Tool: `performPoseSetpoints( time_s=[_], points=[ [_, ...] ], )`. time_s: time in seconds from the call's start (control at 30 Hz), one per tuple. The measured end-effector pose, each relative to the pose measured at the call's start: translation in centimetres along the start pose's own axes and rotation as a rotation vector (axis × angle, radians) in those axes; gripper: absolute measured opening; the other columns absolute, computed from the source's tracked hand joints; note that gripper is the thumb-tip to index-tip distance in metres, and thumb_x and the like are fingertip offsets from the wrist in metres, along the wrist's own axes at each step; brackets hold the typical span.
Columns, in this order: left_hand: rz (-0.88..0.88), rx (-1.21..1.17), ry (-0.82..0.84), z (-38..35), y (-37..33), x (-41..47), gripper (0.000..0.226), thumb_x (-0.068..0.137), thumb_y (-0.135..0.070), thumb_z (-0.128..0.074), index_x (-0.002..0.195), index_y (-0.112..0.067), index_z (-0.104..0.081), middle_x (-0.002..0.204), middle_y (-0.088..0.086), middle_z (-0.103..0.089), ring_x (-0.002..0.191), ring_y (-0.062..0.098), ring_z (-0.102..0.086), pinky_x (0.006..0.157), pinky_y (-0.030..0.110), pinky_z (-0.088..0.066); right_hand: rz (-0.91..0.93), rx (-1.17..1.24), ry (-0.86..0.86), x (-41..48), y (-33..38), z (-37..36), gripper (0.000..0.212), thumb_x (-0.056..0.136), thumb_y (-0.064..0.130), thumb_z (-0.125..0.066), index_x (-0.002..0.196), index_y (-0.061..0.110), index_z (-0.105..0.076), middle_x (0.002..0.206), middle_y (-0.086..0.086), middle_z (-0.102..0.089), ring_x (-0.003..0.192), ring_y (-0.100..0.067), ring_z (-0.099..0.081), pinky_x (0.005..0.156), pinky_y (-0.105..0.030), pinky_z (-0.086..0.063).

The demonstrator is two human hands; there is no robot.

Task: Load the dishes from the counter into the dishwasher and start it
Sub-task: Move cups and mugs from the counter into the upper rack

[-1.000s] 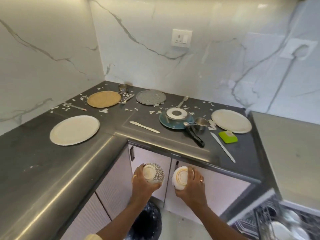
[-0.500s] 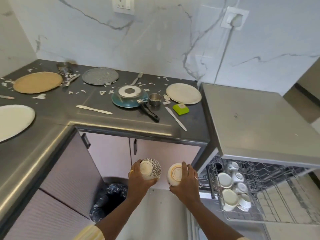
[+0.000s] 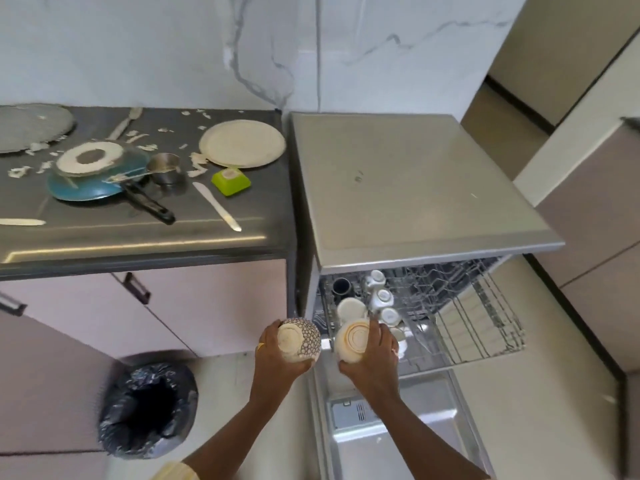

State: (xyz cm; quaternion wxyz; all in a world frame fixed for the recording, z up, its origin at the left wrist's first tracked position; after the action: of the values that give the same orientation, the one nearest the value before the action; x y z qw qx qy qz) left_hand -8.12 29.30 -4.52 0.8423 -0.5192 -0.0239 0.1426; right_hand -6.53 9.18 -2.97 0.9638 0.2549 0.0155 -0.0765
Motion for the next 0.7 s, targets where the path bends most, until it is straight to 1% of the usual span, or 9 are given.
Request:
performPoseSetpoints(
  time_s=[0.07, 0.17, 0.2, 0.27, 0.37, 0.4, 0.5, 0.6, 0.7],
  points=[
    [0.004, 0.004, 0.071, -3.6, -0.6, 0.3, 0.089, 0.047, -0.030, -0.090, 0.123, -0.017, -0.047, 0.113, -0.002, -0.055, 0.101, 0.013, -0.052, 0.086, 0.026, -0.048, -0.089, 0.037, -0.010, 0.9, -3.5, 1.0, 0.111, 0.055, 0.036, -0.084, 0.144, 0.006, -0.024, 0.133, -0.015, -0.038, 0.123, -0.034, -0.037, 0.100, -0.047, -0.037],
    [-0.027, -0.009, 0.183, -8.7, -2.1, 0.9, 0.080, 0.052, -0.022, -0.089, 0.119, -0.025, -0.045, 0.107, -0.010, -0.053, 0.098, 0.007, -0.050, 0.079, 0.001, -0.036, -0.234, 0.079, -0.053, 1.8, -8.7, 1.9, 0.111, 0.053, 0.032, -0.085, 0.142, 0.004, -0.026, 0.131, -0.016, -0.038, 0.120, -0.035, -0.039, 0.101, -0.046, -0.034],
    [-0.039, -0.005, 0.229, -10.3, -2.8, 1.2, 0.081, 0.054, -0.019, -0.088, 0.121, -0.025, -0.043, 0.106, -0.011, -0.051, 0.098, 0.006, -0.048, 0.075, -0.002, -0.033, -0.287, 0.098, -0.066, 1.9, -10.2, 2.0, 0.110, 0.053, 0.031, -0.085, 0.142, 0.004, -0.026, 0.130, -0.017, -0.039, 0.119, -0.035, -0.040, 0.101, -0.046, -0.034],
    [-0.078, 0.029, 0.333, -13.6, -3.9, 2.2, 0.086, 0.056, -0.019, -0.087, 0.129, -0.020, -0.041, 0.112, -0.007, -0.051, 0.101, 0.007, -0.047, 0.080, 0.004, -0.035, -0.382, 0.141, -0.094, 2.3, -12.8, 1.8, 0.109, 0.055, 0.031, -0.085, 0.142, 0.003, -0.026, 0.131, -0.019, -0.039, 0.119, -0.038, -0.040, 0.101, -0.047, -0.034],
    [-0.125, 0.118, 0.444, -18.1, -4.6, 4.8, 0.093, 0.054, -0.026, -0.087, 0.133, -0.019, -0.039, 0.122, 0.001, -0.053, 0.111, 0.016, -0.049, 0.098, 0.033, -0.041, -0.494, 0.207, -0.135, 3.1, -15.5, 1.2, 0.108, 0.060, 0.035, -0.084, 0.142, 0.001, -0.024, 0.133, -0.021, -0.038, 0.120, -0.041, -0.039, 0.102, -0.049, -0.034],
    [-0.139, 0.160, 0.469, -19.5, -4.7, 5.8, 0.094, 0.054, -0.027, -0.087, 0.134, -0.019, -0.038, 0.125, 0.003, -0.053, 0.114, 0.018, -0.049, 0.100, 0.034, -0.039, -0.524, 0.231, -0.150, 3.6, -16.3, 0.9, 0.108, 0.061, 0.037, -0.083, 0.143, 0.001, -0.023, 0.133, -0.021, -0.037, 0.120, -0.041, -0.039, 0.102, -0.050, -0.034],
    [-0.208, 0.254, 0.515, -23.7, -5.7, 9.3, 0.093, 0.054, -0.028, -0.088, 0.133, -0.016, -0.040, 0.121, 0.002, -0.056, 0.109, 0.015, -0.052, 0.090, 0.023, -0.039, -0.581, 0.324, -0.174, 5.8, -17.8, -0.2, 0.109, 0.063, 0.036, -0.082, 0.145, 0.003, -0.018, 0.136, -0.019, -0.034, 0.123, -0.038, -0.036, 0.104, -0.050, -0.035],
    [-0.278, 0.337, 0.551, -27.9, -6.1, 12.6, 0.092, 0.051, -0.034, -0.088, 0.129, -0.011, -0.044, 0.118, 0.004, -0.059, 0.107, 0.017, -0.055, 0.095, 0.028, -0.044, -0.670, 0.404, -0.184, 8.5, -19.4, -1.9, 0.111, 0.063, 0.037, -0.082, 0.146, 0.006, -0.014, 0.138, -0.017, -0.030, 0.125, -0.036, -0.035, 0.104, -0.048, -0.036],
    [-0.308, 0.395, 0.602, -31.9, -5.7, 15.2, 0.085, 0.053, -0.032, -0.088, 0.124, -0.010, -0.046, 0.115, 0.006, -0.060, 0.106, 0.019, -0.057, 0.095, 0.029, -0.044, -0.801, 0.450, -0.205, 10.9, -21.2, -3.7, 0.112, 0.064, 0.040, -0.081, 0.146, 0.007, -0.012, 0.140, -0.015, -0.029, 0.125, -0.035, -0.035, 0.105, -0.047, -0.036]
  ],
)
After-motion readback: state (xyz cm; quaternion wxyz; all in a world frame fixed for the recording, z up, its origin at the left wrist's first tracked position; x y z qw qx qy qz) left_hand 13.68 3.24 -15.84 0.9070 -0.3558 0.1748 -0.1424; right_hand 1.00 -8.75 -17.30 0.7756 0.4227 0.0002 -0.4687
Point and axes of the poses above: each hand's wrist, its own x-axis towards the middle knuckle, its own z-axis out of the back of the hand, y = z × x, the point moved 6 cm from there along x, towards the middle knuckle
